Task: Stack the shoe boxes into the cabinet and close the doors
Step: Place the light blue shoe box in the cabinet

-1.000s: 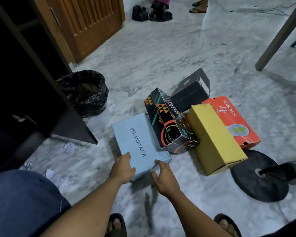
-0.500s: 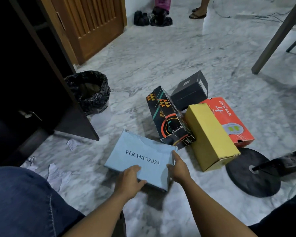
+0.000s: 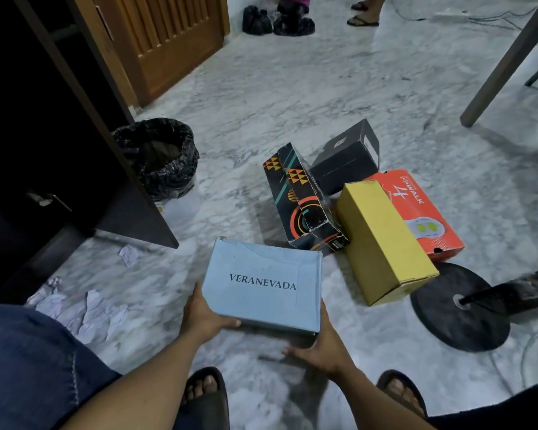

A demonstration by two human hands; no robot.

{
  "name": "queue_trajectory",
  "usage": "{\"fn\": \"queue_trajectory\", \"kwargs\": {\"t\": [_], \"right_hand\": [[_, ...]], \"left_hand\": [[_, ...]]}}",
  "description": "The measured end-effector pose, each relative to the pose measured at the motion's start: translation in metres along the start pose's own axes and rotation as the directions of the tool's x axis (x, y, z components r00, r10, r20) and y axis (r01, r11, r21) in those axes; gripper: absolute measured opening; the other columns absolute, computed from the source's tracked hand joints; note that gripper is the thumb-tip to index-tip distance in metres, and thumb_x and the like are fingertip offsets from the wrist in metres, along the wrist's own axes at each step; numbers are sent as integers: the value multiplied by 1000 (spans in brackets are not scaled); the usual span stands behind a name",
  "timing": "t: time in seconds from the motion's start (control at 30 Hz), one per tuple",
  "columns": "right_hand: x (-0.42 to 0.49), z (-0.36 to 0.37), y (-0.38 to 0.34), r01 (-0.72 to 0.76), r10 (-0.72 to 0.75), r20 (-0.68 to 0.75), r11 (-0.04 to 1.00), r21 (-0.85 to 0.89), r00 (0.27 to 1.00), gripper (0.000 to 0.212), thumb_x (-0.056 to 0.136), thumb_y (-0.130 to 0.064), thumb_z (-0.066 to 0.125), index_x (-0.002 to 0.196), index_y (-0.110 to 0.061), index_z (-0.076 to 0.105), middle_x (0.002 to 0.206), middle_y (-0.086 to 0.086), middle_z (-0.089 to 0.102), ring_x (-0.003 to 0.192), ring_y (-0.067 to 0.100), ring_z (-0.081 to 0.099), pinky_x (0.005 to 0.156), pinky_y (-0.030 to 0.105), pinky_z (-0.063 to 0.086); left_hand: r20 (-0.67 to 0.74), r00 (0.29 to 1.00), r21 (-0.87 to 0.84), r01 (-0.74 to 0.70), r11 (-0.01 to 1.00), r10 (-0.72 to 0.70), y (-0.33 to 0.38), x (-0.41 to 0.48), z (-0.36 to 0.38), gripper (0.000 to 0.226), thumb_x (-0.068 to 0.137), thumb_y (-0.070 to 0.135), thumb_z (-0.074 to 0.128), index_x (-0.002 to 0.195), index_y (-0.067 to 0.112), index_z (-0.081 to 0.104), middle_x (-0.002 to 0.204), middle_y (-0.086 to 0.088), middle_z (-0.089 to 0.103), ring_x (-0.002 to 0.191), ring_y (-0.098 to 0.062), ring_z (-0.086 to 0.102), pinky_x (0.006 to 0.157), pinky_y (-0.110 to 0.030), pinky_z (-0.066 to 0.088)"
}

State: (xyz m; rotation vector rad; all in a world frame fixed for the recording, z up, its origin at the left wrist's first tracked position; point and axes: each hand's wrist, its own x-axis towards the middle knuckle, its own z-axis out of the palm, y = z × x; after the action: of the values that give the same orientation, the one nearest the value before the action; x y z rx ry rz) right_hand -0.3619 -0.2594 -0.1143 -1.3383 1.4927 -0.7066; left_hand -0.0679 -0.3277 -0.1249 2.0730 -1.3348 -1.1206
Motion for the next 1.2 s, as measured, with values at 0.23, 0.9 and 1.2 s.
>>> {"fn": "queue_trajectory", "kwargs": {"t": [0.23, 0.9, 1.2], "right_hand": [[5, -10, -17, -49, 53, -144, 998, 32, 988, 111, 52, -56, 94, 143, -52, 31, 121, -31, 63, 111, -9, 59, 85, 15, 53], [-18, 94, -179, 337, -348, 77, 933, 126, 935, 84, 72, -44, 85, 135, -54, 30, 116, -40, 52, 106, -11, 55, 71, 4, 48], [-12, 190, -322, 511, -588, 269, 804, 305, 763, 105, 71, -42, 86, 151, -43, 18, 114, -38, 52, 99, -15, 59, 69, 6, 49]], "left_hand": [[-40, 995, -23, -88, 996, 87, -12, -10, -7, 113, 11, 65, 94, 115, 45, 54, 110, 9, 66, 102, -16, 65, 76, -42, 61], [-443, 889, -104, -178, 979, 114, -30, -151, -201, 120, 19, 45, 100, 128, 43, 50, 115, 19, 65, 110, -11, 60, 91, -41, 55], [-795, 602, -13, -142, 990, 76, -23, -254, -342, 131, 31, 33, 103, 147, 33, 41, 128, 19, 53, 120, -8, 50, 88, -22, 43]]}}
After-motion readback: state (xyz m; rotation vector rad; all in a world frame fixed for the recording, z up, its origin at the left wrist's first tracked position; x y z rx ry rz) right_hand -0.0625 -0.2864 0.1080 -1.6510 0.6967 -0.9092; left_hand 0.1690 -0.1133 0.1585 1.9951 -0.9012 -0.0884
